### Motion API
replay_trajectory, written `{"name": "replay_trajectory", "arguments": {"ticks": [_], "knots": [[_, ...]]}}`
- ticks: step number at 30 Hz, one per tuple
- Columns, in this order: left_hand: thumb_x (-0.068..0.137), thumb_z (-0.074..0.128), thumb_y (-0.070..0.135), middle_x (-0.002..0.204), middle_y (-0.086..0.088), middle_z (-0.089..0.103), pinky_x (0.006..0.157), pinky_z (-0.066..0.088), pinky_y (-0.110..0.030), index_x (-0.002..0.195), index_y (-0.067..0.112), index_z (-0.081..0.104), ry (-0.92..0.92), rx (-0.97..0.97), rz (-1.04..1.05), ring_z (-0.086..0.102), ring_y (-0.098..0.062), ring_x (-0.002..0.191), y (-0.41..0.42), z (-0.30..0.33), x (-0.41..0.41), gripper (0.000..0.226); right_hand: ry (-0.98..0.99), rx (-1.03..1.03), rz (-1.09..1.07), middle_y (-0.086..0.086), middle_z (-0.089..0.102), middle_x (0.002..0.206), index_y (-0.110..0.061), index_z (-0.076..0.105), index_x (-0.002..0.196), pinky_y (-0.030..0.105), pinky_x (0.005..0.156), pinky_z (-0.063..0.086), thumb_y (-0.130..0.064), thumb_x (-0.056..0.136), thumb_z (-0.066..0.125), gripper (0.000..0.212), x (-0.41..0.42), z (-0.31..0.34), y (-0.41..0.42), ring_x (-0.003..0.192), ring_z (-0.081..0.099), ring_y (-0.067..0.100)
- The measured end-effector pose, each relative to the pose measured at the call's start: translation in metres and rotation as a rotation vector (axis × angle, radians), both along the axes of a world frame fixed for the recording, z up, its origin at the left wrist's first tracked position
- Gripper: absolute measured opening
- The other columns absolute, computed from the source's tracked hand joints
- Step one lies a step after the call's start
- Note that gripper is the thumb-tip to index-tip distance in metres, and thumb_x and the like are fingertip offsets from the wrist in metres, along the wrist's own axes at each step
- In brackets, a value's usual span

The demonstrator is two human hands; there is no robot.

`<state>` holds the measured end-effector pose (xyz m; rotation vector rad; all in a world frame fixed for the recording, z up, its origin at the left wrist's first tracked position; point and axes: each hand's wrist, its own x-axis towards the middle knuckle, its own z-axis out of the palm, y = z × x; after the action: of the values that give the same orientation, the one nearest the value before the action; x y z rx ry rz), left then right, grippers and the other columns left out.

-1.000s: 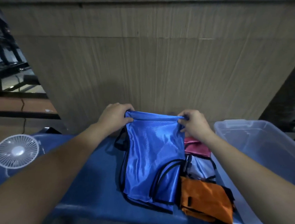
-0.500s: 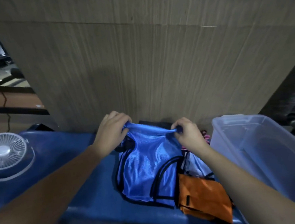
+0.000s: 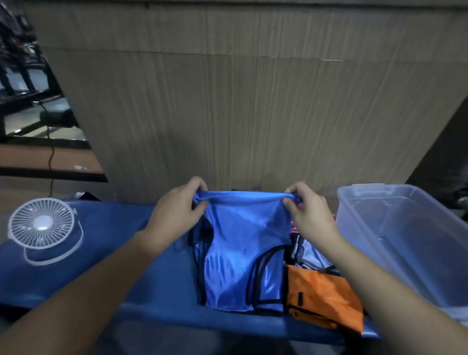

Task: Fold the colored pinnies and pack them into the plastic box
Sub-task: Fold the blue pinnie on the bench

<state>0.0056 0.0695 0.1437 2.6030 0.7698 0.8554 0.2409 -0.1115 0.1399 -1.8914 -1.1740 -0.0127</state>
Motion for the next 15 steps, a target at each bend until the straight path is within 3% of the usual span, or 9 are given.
{"name": "replay_trajectory", "arguments": {"ticks": [2, 5, 8, 15], "knots": [[0.093, 0.065, 0.027, 0.077, 0.005, 0.064, 0.064, 0.050, -0.042, 0.098, 0.030, 0.048, 0.045, -0.016, -0.056, 0.058, -0.010, 0.063, -0.004, 0.024, -0.014, 0.018, 0.010, 0.052, 0.034, -0.011, 0.058, 0.067, -0.021, 0.059, 0.090, 0.034, 0.067, 0.049, -0.010, 0.091, 0.066, 0.013, -0.006, 0.017, -0.005, 0.063, 0.059, 0.012], [0.092, 0.069, 0.028, 0.085, 0.006, 0.069, 0.075, 0.053, -0.043, 0.099, 0.036, 0.052, 0.088, -0.080, -0.097, 0.065, -0.014, 0.076, -0.008, 0.057, -0.047, 0.021, 0.034, 0.093, 0.125, -0.011, 0.058, 0.066, -0.026, 0.058, 0.084, 0.018, 0.060, 0.039, -0.011, 0.090, 0.068, 0.019, -0.019, 0.037, -0.011, 0.058, 0.049, -0.001], [0.091, 0.071, 0.029, 0.092, 0.011, 0.070, 0.081, 0.053, -0.047, 0.100, 0.041, 0.054, 0.135, -0.117, -0.086, 0.067, -0.015, 0.085, -0.012, 0.081, -0.083, 0.022, 0.075, 0.071, 0.214, -0.015, 0.056, 0.063, -0.028, 0.057, 0.082, 0.026, 0.058, 0.036, -0.014, 0.090, 0.069, 0.020, -0.041, 0.046, -0.003, 0.053, 0.045, 0.003], [0.088, 0.072, 0.034, 0.099, 0.021, 0.067, 0.088, 0.052, -0.040, 0.102, 0.047, 0.060, 0.153, -0.187, 0.052, 0.063, -0.004, 0.094, 0.013, 0.088, -0.159, 0.023, 0.199, 0.027, 0.310, -0.016, 0.055, 0.053, -0.028, 0.058, 0.082, 0.024, 0.051, 0.032, -0.016, 0.091, 0.067, 0.018, -0.097, 0.042, 0.054, 0.040, 0.050, 0.005]]}}
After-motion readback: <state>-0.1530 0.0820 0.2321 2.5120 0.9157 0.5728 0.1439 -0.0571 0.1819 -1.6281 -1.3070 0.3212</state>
